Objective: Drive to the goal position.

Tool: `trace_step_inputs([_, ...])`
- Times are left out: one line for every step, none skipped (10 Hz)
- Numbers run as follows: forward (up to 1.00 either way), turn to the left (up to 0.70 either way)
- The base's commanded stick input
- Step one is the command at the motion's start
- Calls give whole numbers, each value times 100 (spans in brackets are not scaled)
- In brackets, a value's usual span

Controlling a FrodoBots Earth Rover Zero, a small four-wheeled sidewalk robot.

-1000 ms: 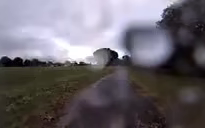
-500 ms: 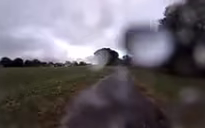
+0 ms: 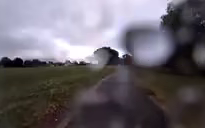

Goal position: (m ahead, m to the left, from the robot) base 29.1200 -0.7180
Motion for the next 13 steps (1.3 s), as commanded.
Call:
trace_step_inputs([70, -14])
trace_step_inputs([70, -14])
trace_step_inputs([70, -14])
trace_step_inputs([70, -14])
trace_step_inputs([70, -14])
trace_step_inputs([70, -14])
trace_step_inputs([70, -14])
trace_step_inputs([70, -7])
trace_step_inputs([70, -1])
trace_step_inputs([70, 0])
trace_step_inputs([70, 0])
trace_step_inputs([70, 0])
trace_step_inputs([70, 0])
